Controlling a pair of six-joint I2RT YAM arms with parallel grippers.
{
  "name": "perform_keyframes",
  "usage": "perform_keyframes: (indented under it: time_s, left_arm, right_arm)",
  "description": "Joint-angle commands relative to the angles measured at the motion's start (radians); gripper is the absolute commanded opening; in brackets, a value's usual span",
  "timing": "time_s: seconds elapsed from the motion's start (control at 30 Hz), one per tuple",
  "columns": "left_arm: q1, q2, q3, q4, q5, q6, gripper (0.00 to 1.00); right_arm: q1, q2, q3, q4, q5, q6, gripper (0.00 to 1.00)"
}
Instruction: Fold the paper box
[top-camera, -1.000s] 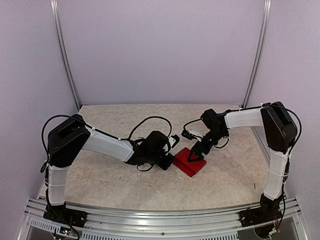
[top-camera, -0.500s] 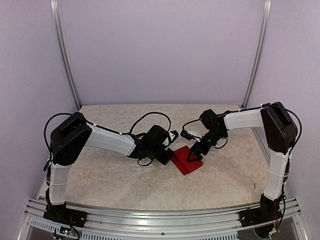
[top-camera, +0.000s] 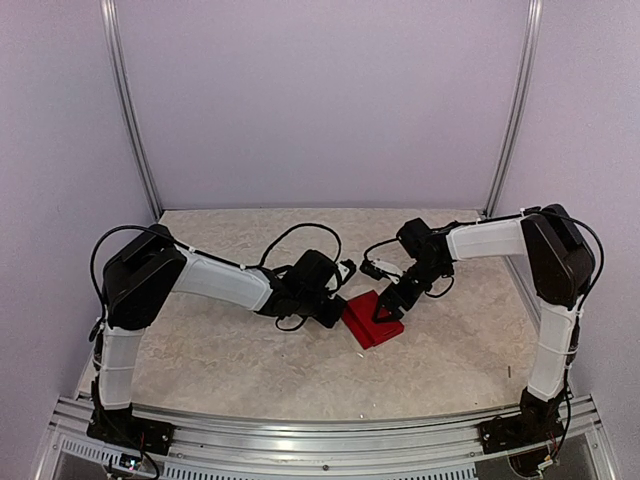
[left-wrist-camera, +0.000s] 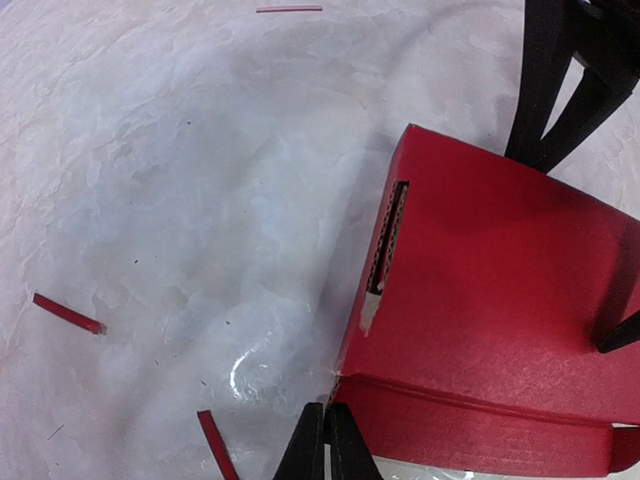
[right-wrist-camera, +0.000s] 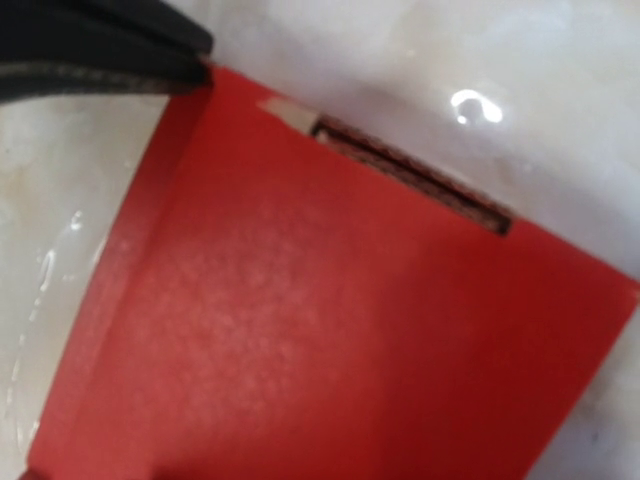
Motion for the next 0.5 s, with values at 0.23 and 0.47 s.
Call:
perform_keyframes:
  time_s: [0.23,0.47]
  left_arm:
    - [-0.008,-0.112,-0.137,0.117,-0.060,0.062,0.21]
    - [-0.123,-0.249,-0.311,0.358,-0.083,0.087,0.31]
  right_arm:
    - [0.008,0.101,-0.061,-0.042,0.189,0.012,0.73]
    - [0.006,0.091,-0.060,-0.042,0.182,0.021,0.74]
